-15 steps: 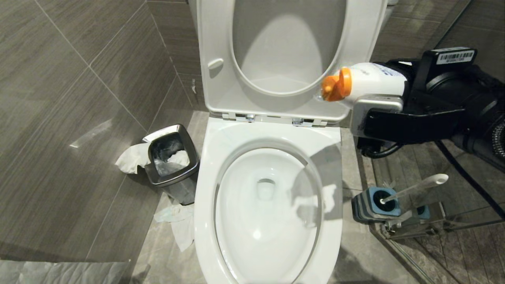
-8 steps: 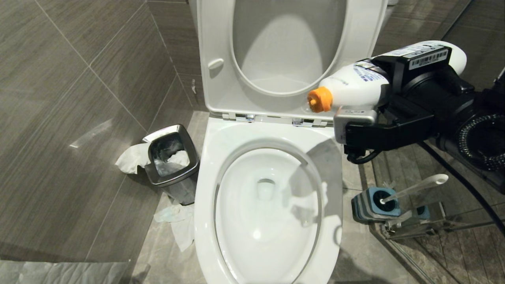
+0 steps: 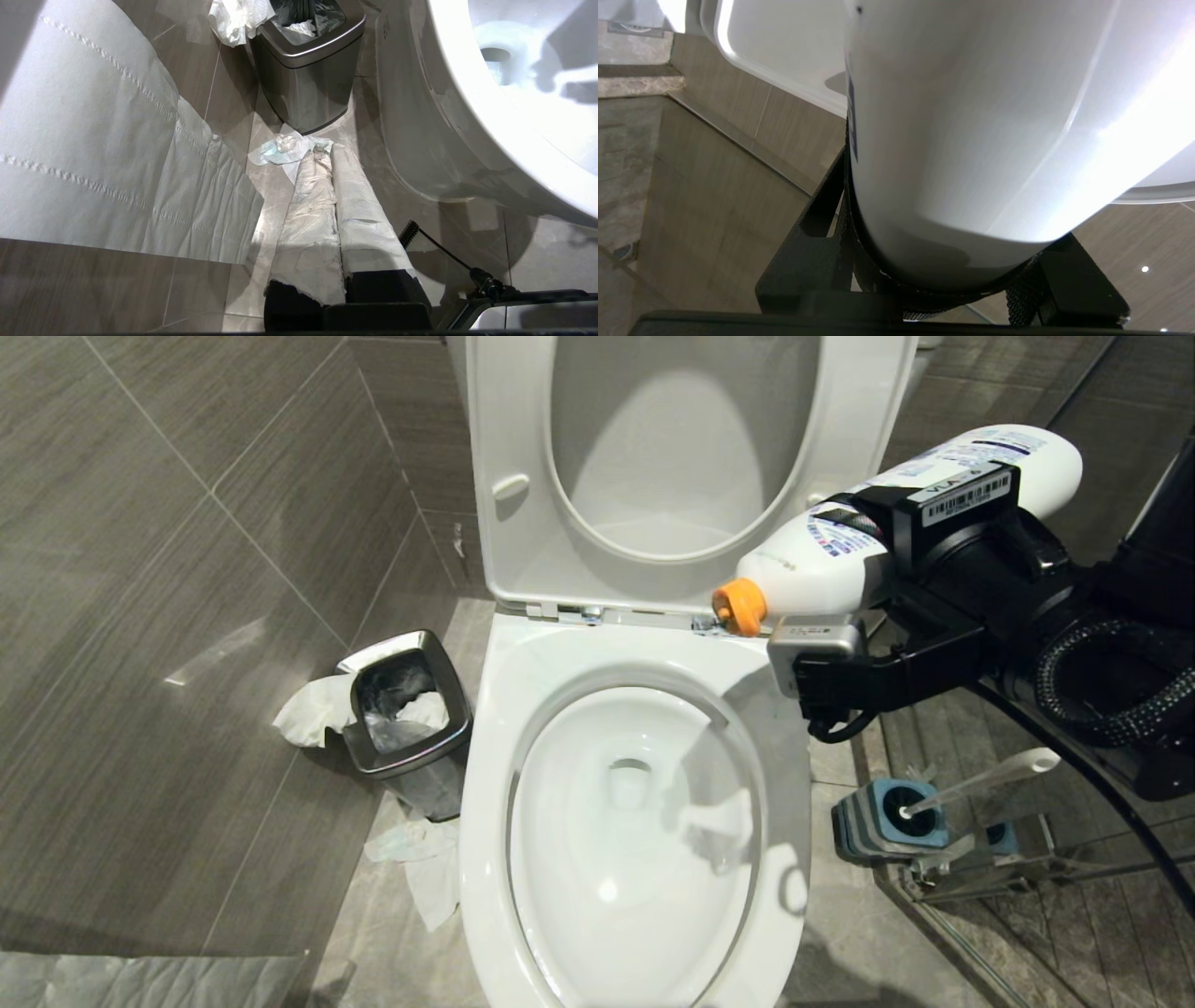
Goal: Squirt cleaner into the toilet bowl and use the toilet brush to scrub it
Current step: Pour in the cleaning agent
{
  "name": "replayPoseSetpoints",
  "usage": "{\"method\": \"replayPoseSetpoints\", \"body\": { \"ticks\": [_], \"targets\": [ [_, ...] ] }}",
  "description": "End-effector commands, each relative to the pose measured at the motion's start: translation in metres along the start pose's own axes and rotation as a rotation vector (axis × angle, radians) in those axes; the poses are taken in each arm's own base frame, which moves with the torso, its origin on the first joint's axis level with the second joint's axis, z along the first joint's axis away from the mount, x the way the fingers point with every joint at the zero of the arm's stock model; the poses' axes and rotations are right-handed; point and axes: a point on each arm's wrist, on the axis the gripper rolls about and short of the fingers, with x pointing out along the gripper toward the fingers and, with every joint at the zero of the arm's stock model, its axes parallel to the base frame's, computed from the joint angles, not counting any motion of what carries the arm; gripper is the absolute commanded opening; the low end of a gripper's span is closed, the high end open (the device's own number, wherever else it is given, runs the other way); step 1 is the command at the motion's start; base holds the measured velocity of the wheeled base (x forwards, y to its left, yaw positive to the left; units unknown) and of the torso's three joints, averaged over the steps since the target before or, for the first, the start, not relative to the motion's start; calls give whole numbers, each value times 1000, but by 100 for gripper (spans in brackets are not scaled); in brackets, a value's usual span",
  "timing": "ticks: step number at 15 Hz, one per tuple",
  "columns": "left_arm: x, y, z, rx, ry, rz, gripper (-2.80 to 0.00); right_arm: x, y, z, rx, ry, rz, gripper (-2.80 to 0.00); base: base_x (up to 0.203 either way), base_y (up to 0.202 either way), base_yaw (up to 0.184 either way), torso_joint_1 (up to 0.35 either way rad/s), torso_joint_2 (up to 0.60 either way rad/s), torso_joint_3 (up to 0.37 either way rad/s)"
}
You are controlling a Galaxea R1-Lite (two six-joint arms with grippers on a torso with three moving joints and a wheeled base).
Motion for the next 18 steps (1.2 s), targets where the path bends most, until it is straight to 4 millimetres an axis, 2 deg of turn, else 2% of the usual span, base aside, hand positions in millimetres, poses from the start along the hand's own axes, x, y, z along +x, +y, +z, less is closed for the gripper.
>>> {"method": "replayPoseSetpoints", "body": {
  "ticks": [1, 18],
  "targets": [
    [0, 0, -1, 0, 3, 0, -280, 0, -1, 0, -12, 5, -3, -280, 0, 0, 0, 0, 0, 0],
    [0, 0, -1, 0, 3, 0, -280, 9, 3, 9, -23, 18, -24, -280, 0, 0, 0, 0, 0, 0]
  ]
}}
